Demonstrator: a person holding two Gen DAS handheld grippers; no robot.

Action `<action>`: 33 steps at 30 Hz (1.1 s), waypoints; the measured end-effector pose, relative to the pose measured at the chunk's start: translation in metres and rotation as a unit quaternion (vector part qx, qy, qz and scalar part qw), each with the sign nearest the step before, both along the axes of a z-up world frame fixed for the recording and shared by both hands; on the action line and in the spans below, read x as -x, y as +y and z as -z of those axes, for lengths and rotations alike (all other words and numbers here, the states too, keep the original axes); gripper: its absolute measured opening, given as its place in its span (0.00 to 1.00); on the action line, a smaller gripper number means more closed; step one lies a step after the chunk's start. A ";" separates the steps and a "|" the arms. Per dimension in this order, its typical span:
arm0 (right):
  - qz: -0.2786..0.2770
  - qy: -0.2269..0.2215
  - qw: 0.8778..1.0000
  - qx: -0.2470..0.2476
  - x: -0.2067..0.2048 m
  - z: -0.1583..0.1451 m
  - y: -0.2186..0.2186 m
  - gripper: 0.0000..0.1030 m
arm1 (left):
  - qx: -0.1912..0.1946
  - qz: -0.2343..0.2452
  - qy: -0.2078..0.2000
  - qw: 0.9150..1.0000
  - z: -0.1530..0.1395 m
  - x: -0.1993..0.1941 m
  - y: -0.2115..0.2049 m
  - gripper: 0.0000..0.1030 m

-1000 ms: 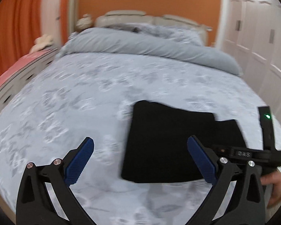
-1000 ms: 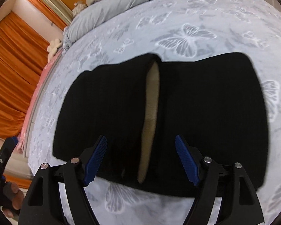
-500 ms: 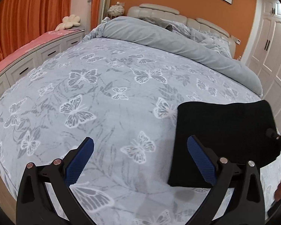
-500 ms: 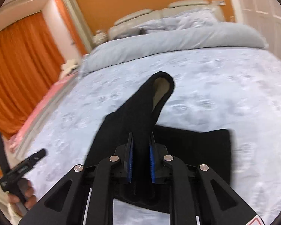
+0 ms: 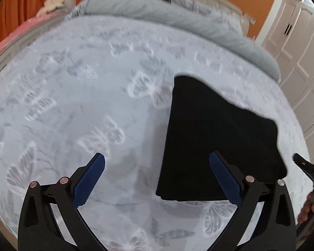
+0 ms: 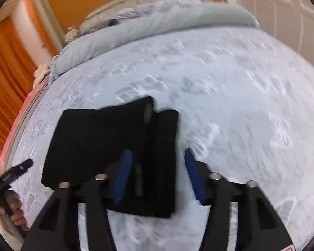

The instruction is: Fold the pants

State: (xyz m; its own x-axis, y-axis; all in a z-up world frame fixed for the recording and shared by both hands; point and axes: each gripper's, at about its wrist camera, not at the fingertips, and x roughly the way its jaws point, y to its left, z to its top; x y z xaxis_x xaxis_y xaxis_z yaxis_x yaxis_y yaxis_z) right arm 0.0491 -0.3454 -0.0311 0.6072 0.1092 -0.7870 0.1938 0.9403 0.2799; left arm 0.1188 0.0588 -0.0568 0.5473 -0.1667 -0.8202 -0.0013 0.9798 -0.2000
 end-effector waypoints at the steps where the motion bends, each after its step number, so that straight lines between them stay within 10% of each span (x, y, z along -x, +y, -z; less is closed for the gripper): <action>1: 0.003 0.014 1.000 -0.022 0.000 0.008 -0.005 0.52 | 0.002 -0.006 0.021 1.000 0.012 -0.007 -0.002 0.95; 6: -0.018 0.084 0.989 -0.117 -0.015 0.057 -0.013 0.56 | 0.129 -0.038 0.094 0.986 0.056 -0.028 0.006 0.93; 8: -0.041 0.069 0.985 -0.155 -0.017 0.068 -0.010 0.27 | 0.178 -0.012 0.100 0.979 0.059 -0.032 0.003 0.44; 13: -0.082 0.008 0.987 -0.140 -0.002 0.017 0.001 0.17 | 0.209 0.021 0.066 0.975 0.014 -0.013 0.008 0.19; 17: -0.129 -0.013 0.985 -0.116 0.039 -0.020 0.004 0.19 | 0.189 0.061 0.048 0.979 -0.020 0.025 0.019 0.21; 22: -0.107 0.136 0.985 0.002 0.048 0.044 0.003 0.37 | 0.117 0.079 0.115 0.983 0.026 0.053 0.019 0.29; 25: -0.087 0.059 0.994 -0.006 0.068 0.012 -0.005 0.38 | 0.091 0.079 0.046 0.992 0.003 0.069 0.030 0.29; 28: -0.091 0.004 0.994 -0.061 0.077 -0.011 -0.005 0.59 | 0.053 0.059 -0.034 0.996 -0.024 0.078 0.036 0.58; 33: -0.135 0.067 0.983 -0.105 0.036 0.016 0.031 0.59 | 0.084 0.122 -0.092 0.985 -0.049 0.099 0.008 0.82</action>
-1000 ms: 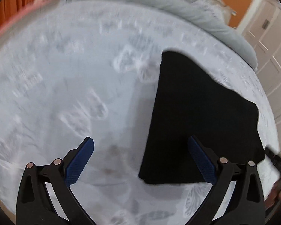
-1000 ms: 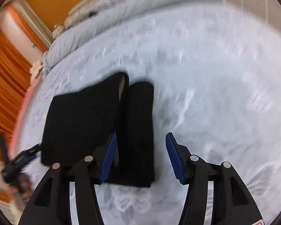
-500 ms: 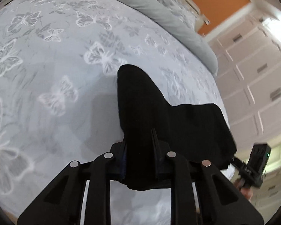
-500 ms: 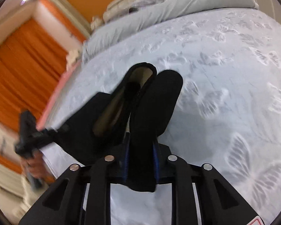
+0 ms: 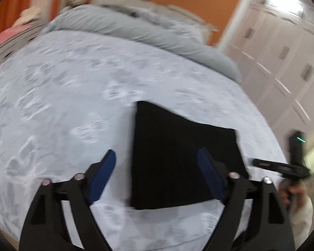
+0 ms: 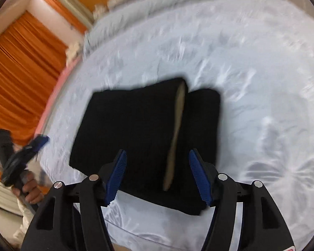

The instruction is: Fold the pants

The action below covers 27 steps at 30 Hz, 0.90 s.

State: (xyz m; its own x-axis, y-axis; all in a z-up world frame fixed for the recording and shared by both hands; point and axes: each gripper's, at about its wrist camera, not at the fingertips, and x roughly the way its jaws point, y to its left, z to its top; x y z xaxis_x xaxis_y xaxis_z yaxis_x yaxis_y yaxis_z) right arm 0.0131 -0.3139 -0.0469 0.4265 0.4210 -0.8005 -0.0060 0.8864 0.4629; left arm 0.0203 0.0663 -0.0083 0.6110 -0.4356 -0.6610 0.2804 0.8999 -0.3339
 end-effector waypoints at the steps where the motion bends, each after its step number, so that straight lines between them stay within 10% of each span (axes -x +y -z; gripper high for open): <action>1: 0.000 0.026 1.000 0.008 -0.008 0.011 0.008 0.52 | -0.012 0.028 -0.015 0.999 -0.002 0.005 -0.017 0.86; 4: 0.000 0.046 0.999 0.018 -0.018 0.022 0.024 0.18 | -0.046 0.092 -0.040 0.994 -0.001 0.023 -0.054 0.91; 10: -0.050 -0.045 0.994 -0.089 -0.020 -0.035 0.042 0.15 | -0.104 0.178 -0.092 0.974 0.010 0.052 -0.117 0.92; 16: -0.115 -0.044 0.978 -0.166 -0.037 -0.047 0.080 0.15 | -0.184 0.165 -0.132 0.960 0.032 0.045 -0.159 0.90; 18: -0.115 -0.037 0.977 -0.174 -0.047 -0.044 0.086 0.19 | -0.192 0.139 -0.121 0.964 0.035 0.033 -0.161 0.55; 19: -0.109 -0.037 0.980 -0.161 -0.050 -0.043 0.087 0.23 | -0.190 0.129 -0.107 0.967 0.036 0.025 -0.158 0.21; 22: -0.073 -0.045 0.980 -0.179 -0.049 -0.049 0.065 0.24 | -0.096 0.071 -0.036 0.992 0.028 -0.018 -0.114 0.13; 25: -0.050 -0.098 0.991 -0.082 -0.030 -0.070 0.045 0.51 | -0.026 0.008 -0.049 0.998 -0.004 -0.033 -0.055 0.12; 27: -0.042 -0.149 0.985 0.077 -0.009 -0.081 0.056 0.57 | -0.001 -0.026 -0.071 0.997 -0.025 -0.032 -0.018 0.12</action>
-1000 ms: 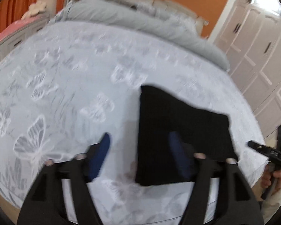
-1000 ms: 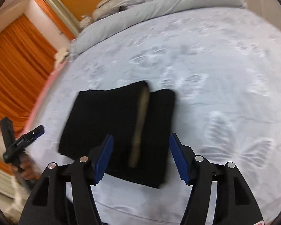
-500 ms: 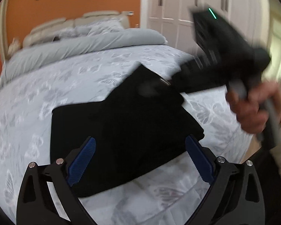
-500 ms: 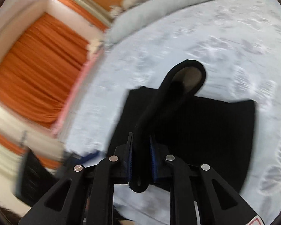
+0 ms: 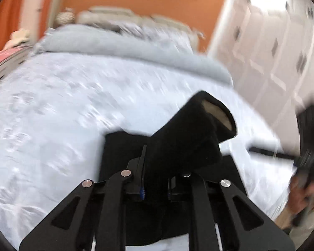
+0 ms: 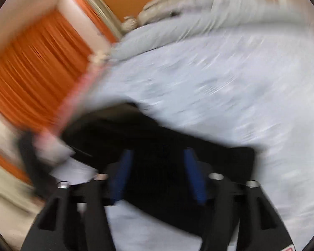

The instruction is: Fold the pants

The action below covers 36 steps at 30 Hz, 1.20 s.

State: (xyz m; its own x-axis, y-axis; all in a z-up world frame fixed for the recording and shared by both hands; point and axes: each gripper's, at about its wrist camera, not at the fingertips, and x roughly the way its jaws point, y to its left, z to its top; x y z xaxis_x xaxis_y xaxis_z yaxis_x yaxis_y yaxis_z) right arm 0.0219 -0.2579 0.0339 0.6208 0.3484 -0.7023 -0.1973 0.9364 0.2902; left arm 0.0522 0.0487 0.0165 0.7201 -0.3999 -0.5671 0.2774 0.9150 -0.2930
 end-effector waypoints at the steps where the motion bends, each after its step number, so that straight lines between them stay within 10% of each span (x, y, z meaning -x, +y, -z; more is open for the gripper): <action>1: -0.012 -0.018 0.998 0.055 0.006 0.003 0.012 0.57 | 0.012 -0.018 -0.011 1.000 -0.009 0.003 0.020 0.13; 9: -0.183 -0.040 0.965 0.185 0.024 0.065 0.160 0.55 | 0.028 -0.142 -0.019 0.989 -0.025 0.010 0.111 0.13; 14: -0.191 -0.039 0.950 0.244 -0.001 0.103 0.206 0.55 | 0.019 -0.171 -0.002 0.985 -0.015 0.010 0.130 0.13; 17: -0.195 -0.014 0.953 0.230 -0.024 0.123 0.212 0.44 | 0.024 -0.170 0.008 0.985 -0.011 0.013 0.139 0.13; 19: -0.175 -0.017 0.958 0.227 -0.033 0.120 0.211 0.16 | 0.023 -0.171 0.014 0.985 -0.007 0.013 0.143 0.13; 25: -0.162 -0.080 0.973 0.146 -0.029 0.049 0.199 0.15 | 0.030 -0.170 0.021 0.985 -0.001 0.018 0.155 0.13; 29: -0.217 0.011 0.955 0.200 -0.035 0.124 0.233 0.23 | 0.032 -0.167 0.020 0.985 0.000 0.020 0.151 0.13; 31: -0.223 -0.030 0.952 0.209 -0.027 0.122 0.231 0.35 | 0.029 -0.154 0.016 0.988 -0.002 0.020 0.144 0.13; 36: -0.160 -0.038 0.978 0.128 -0.032 0.057 0.157 0.41 | -0.023 -0.093 -0.024 0.995 -0.014 0.031 0.103 0.13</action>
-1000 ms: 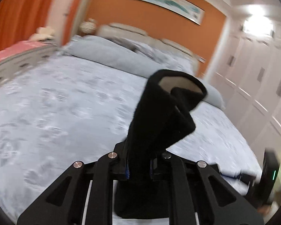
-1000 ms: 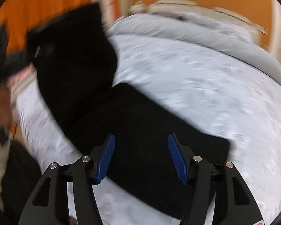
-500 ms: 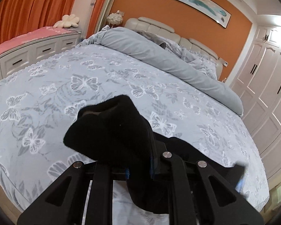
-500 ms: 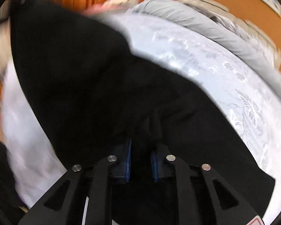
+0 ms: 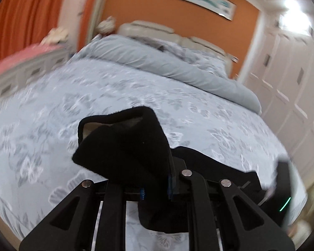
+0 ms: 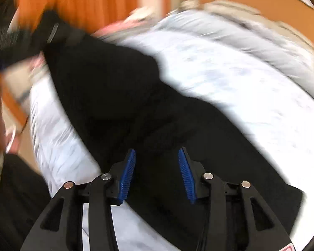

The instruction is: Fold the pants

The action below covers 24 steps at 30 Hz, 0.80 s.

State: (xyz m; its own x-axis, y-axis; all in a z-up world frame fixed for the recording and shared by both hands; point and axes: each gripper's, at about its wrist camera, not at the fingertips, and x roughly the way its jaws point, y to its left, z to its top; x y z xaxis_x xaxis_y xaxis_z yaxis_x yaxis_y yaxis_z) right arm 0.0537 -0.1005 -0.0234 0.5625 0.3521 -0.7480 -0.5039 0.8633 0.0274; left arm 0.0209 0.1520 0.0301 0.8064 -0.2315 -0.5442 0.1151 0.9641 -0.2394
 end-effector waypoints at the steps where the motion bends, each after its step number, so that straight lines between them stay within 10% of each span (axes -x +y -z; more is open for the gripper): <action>1: 0.035 -0.012 0.999 -0.007 -0.003 -0.010 -0.026 0.47 | -0.010 0.018 -0.011 1.000 -0.003 0.003 -0.014 0.13; 7: 0.254 -0.008 0.961 -0.106 -0.020 -0.025 -0.184 0.52 | -0.020 0.159 -0.009 0.987 0.001 0.014 -0.117 0.26; 10: 0.283 0.020 0.947 -0.153 -0.020 -0.016 -0.225 0.53 | -0.038 0.266 0.066 0.961 0.039 0.020 -0.183 0.61; 12: 0.283 0.055 0.943 -0.169 -0.023 -0.004 -0.238 0.53 | -0.079 0.327 0.120 0.934 0.070 0.033 -0.226 0.63; 14: 0.274 0.083 0.942 -0.177 -0.009 0.002 -0.231 0.54 | -0.114 0.347 0.104 0.925 0.077 0.051 -0.240 0.72; 19: 0.218 0.134 0.943 -0.212 0.005 0.013 -0.208 0.71 | -0.071 0.337 0.025 0.939 0.049 0.073 -0.202 0.89; 24: 0.167 0.218 0.934 -0.227 0.001 0.040 -0.170 0.71 | -0.027 0.236 -0.013 0.971 0.026 0.043 -0.141 0.91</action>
State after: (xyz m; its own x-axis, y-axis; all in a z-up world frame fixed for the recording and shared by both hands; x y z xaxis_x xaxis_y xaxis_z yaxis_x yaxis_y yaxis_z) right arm 0.0530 -0.2703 -0.0630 0.3741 0.5484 -0.7479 -0.0639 0.8198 0.5691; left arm -0.0224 0.0111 0.0041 0.6302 -0.5508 -0.5472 0.5532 0.8131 -0.1814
